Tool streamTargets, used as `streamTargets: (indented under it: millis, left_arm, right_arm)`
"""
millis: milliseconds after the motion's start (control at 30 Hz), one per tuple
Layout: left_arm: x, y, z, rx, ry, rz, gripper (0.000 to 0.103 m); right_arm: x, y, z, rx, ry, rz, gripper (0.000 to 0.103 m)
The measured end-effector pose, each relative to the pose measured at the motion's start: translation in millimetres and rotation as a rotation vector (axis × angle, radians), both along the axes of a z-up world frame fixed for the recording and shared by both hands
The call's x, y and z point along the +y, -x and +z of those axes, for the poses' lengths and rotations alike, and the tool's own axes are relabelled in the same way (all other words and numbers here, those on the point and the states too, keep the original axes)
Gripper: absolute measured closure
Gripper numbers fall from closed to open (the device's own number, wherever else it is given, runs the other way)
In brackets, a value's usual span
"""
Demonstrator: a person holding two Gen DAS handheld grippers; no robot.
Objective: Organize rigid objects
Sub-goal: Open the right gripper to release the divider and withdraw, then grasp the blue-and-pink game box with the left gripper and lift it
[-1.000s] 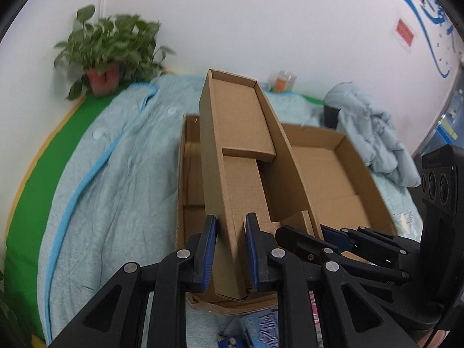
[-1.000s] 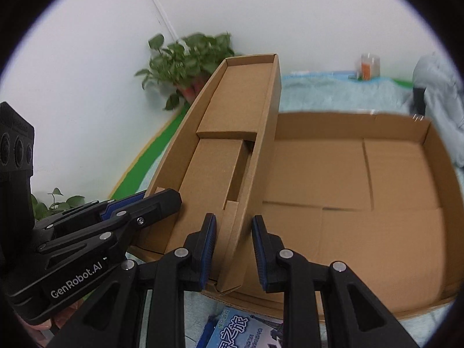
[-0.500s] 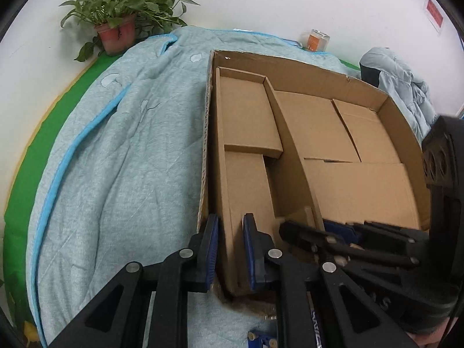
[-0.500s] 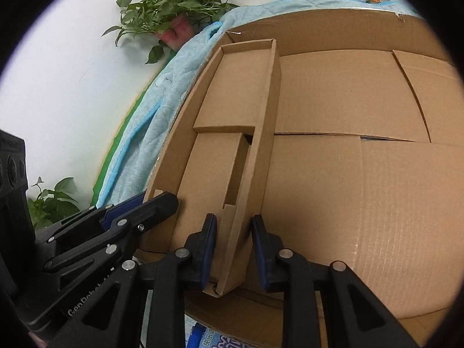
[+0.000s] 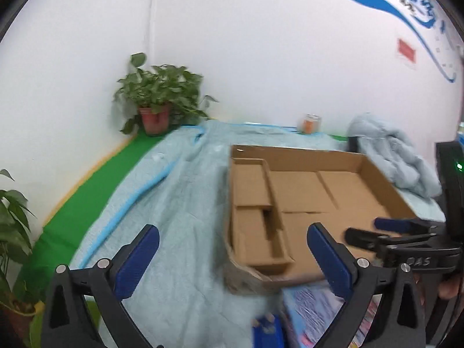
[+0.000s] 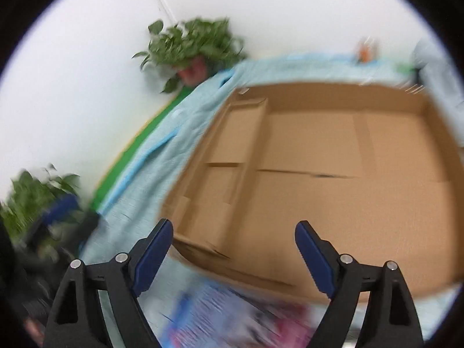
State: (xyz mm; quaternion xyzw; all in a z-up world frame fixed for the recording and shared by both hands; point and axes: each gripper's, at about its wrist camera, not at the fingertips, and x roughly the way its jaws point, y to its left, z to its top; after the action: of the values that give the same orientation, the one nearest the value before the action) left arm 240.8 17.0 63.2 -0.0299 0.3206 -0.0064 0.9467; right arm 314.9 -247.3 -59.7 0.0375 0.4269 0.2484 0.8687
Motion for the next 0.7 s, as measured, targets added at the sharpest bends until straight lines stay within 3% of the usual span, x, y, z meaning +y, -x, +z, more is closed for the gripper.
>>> streamTargets:
  millis: [100, 233, 400, 700]
  left_arm:
    - [-12, 17, -4, 0.028, 0.049, -0.044, 0.000]
    - [-37, 43, -11, 0.054, 0.099, -0.124, 0.000]
    - [-65, 66, -15, 0.065, 0.082, -0.204, 0.000]
    - [-77, 90, -19, 0.117, 0.095, -0.232, 0.000]
  right_arm:
    - [-38, 36, 9, -0.046, 0.039, -0.073, 0.000]
    - [-63, 80, 17, -0.088, 0.099, -0.122, 0.000]
    - [-79, 123, 16, -0.113, 0.126, -0.187, 0.000]
    - [-93, 142, 15, -0.120, 0.093, -0.177, 0.000]
